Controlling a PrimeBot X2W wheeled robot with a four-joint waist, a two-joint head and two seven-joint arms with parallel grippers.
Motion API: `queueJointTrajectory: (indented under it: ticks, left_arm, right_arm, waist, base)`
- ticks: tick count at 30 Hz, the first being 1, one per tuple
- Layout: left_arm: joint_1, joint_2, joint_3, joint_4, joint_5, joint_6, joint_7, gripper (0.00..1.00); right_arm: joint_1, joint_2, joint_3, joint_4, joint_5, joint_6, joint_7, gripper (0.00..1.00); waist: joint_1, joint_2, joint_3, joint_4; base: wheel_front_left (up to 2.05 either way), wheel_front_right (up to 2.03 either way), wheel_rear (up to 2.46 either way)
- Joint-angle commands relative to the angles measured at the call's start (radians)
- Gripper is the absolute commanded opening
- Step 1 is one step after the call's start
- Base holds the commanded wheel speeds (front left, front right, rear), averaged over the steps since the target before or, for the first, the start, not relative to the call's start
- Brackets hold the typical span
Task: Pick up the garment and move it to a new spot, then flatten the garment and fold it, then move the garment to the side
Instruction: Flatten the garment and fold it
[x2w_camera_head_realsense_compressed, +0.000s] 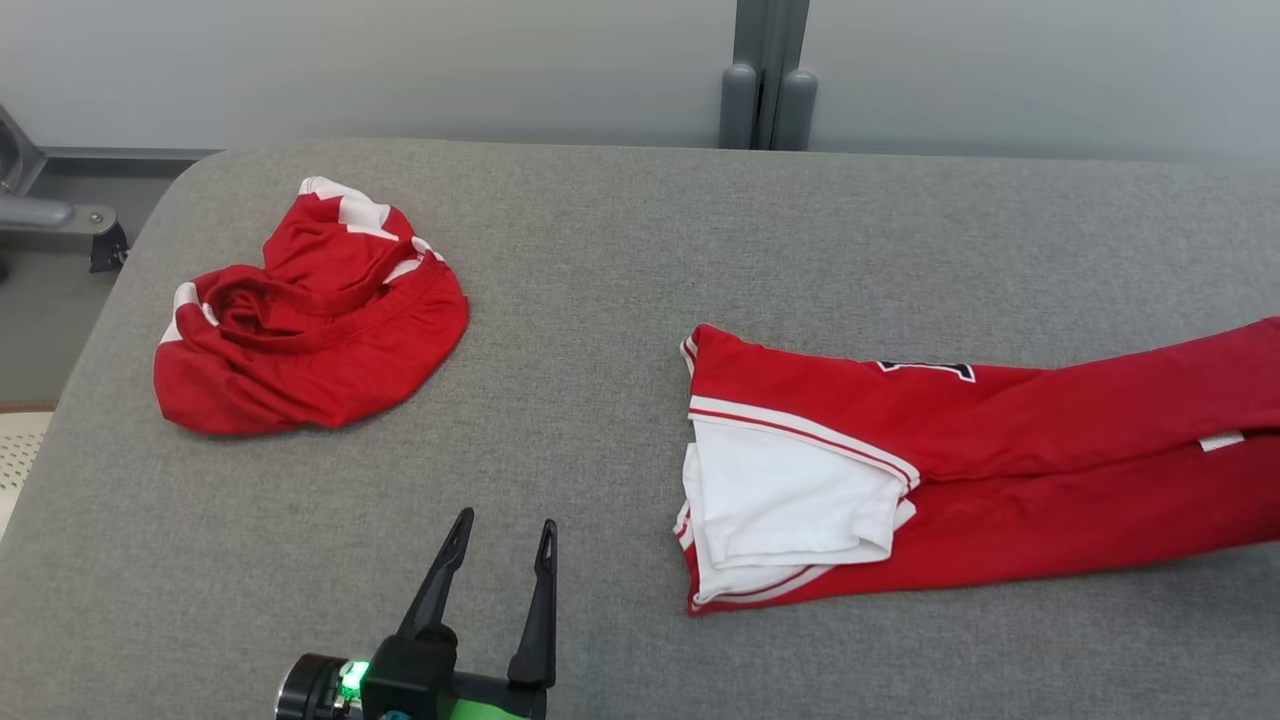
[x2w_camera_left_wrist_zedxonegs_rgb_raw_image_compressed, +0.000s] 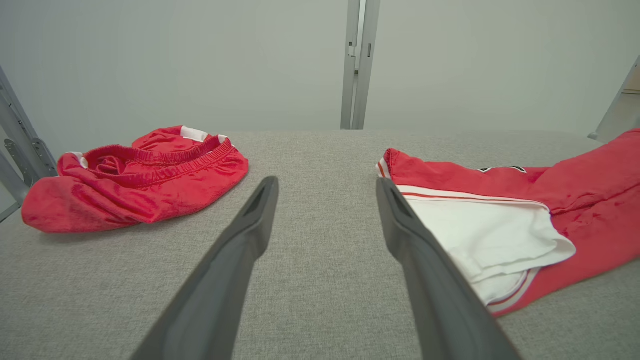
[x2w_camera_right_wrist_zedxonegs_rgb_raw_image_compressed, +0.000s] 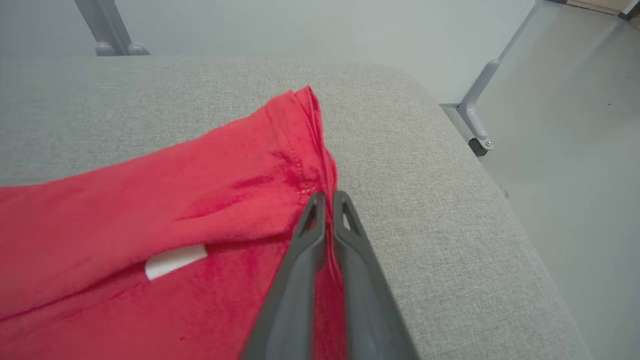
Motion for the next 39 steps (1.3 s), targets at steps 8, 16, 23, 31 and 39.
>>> queueJointTrajectory:
  ticks: [8,16,23,31,39]
  left_arm:
    - [0.029,0.001,-0.001,0.012,0.006,-0.01,0.0,1.0]
    - [0.041,0.001,-0.001,0.02,0.008,-0.013,0.0,1.0]
    - [0.037,0.001,-0.018,0.027,0.009,-0.017,0.0,1.0]
    - [0.035,0.001,-0.026,0.03,0.009,-0.024,0.0,1.0]
    - [0.024,0.001,-0.03,0.036,0.018,-0.025,0.0,1.0]
  right_arm:
    - [0.078,0.085,0.035,-0.255,0.012,-0.002,0.036,0.0]
    - [0.173,0.191,0.118,-0.561,0.012,-0.002,0.136,0.0]
    - [0.207,0.289,0.21,-0.674,0.006,-0.001,0.201,0.0]
    - [0.212,0.395,0.279,-0.622,0.011,-0.001,0.176,0.0]
    - [0.16,0.438,0.377,-0.517,0.037,-0.001,0.134,0.0]
  waist:
    - [0.0,-0.0001,-0.046,-0.005]
    - [0.0,-0.0001,-0.073,0.015]
    - [0.0,-0.0001,-0.091,0.059]
    - [0.0,-0.0001,-0.091,0.123]
    - [0.0,-0.0001,-0.087,0.157]
  base:
    - [0.0,0.0,0.0]
    - [0.0,0.0,0.0]
    - [0.0,0.0,0.0]
    - [0.0,0.0,0.0]
    - [0.0,0.0,0.0]
